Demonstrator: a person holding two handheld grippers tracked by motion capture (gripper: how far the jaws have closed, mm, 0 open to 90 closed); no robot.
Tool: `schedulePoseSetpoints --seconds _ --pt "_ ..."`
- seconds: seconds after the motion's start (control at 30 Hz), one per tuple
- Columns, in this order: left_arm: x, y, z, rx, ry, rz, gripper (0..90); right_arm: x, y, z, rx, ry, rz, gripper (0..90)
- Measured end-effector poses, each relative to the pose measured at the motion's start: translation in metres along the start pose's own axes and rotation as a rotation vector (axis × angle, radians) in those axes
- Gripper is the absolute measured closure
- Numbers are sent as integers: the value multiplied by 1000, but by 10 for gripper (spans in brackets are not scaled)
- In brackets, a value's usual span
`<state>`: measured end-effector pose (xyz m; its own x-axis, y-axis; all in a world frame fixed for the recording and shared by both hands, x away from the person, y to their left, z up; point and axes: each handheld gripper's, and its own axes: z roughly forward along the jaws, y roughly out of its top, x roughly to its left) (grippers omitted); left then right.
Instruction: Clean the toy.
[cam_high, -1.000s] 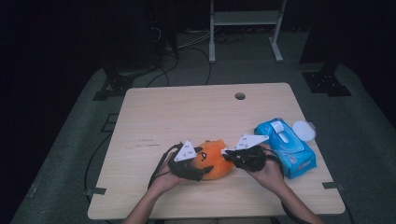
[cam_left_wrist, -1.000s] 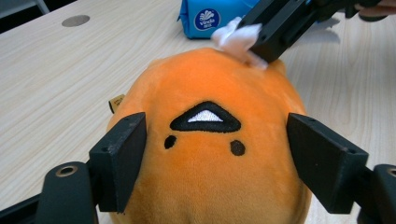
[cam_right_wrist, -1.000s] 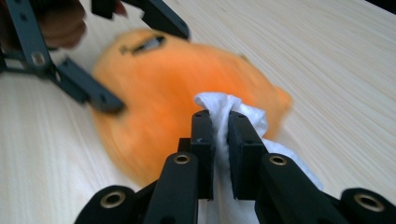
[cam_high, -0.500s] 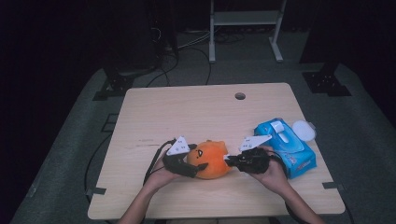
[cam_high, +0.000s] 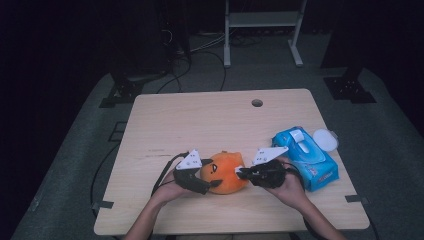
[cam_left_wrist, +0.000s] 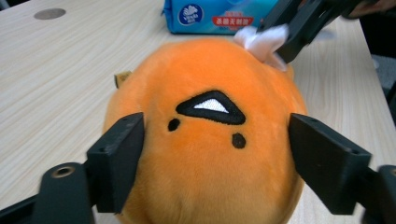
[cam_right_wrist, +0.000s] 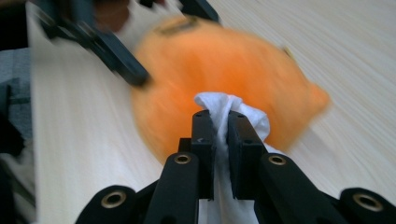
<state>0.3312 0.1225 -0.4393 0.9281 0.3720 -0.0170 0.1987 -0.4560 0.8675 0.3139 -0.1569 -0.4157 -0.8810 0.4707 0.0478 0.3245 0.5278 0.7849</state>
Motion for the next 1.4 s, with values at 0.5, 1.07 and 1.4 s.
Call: schedulePoseSetpoints --seconds 0.5,1.07,1.4 --pt "5 1 1 1 37 -58 258 37 11 13 34 37 -115 815" --pt "5 -2 3 -24 19 -42 275 27 6 5 -7 99 -50 815" --pt "8 -6 1 -32 15 -60 281 -1 -5 -6 -14 -12 -7 815"
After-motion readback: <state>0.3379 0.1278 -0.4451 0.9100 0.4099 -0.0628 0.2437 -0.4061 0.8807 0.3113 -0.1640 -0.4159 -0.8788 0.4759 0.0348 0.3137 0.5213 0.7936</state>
